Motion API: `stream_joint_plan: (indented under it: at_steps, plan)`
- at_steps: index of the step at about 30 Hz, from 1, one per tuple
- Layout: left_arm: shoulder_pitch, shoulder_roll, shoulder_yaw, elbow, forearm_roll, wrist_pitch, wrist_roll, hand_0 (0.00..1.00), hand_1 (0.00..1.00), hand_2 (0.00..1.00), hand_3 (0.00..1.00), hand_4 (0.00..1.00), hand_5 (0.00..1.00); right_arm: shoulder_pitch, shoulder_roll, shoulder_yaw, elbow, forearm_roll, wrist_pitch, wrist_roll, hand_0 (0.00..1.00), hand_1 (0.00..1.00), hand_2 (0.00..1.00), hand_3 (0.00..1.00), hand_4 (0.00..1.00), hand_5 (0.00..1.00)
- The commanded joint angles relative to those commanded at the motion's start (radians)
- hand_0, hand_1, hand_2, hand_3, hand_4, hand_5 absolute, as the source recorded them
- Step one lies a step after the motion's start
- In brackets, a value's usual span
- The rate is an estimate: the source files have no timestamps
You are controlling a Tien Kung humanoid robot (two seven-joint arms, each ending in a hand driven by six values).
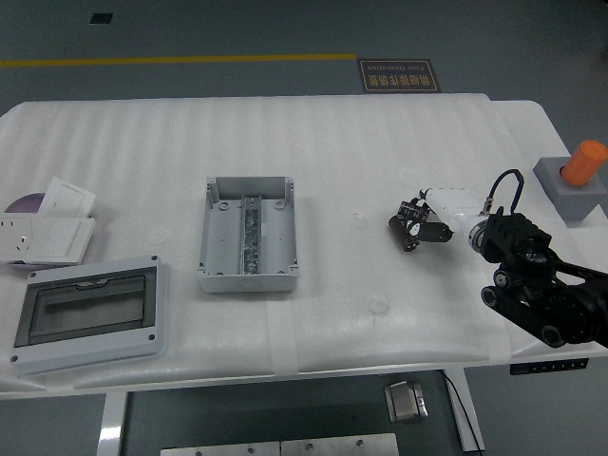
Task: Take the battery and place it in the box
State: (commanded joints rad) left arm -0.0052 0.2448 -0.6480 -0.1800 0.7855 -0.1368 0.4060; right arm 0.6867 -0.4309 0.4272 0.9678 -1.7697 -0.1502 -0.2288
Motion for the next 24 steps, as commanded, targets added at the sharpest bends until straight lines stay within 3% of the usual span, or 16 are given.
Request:
stream_joint_plan:
  at_steps: [16,17,24]
  plan:
    - [-0.005,0.000,0.014,0.000,-0.006,-0.002,-0.008,0.680,0.692,0.589,0.611,0.696,0.495,0.008,-0.026,0.001,0.000,0.074,0.002,0.012,0.711,0.699,0.689,0.760,0.642,0.475]
    - [-0.005,0.000,0.014,0.000,-0.006,-0.002,-0.008,0.679,0.692,0.586,0.606,0.656,0.495,0.009,-0.027,0.004,0.001,0.078,0.000,0.013,0.710,0.700,0.690,0.761,0.636,0.472]
    - [-0.005,-0.001,0.015,0.000,-0.007,-0.001,-0.009,0.679,0.691,0.580,0.603,0.633,0.496,0.007,-0.024,0.006,0.002,0.089,-0.006,0.017,0.709,0.702,0.692,0.768,0.639,0.471]
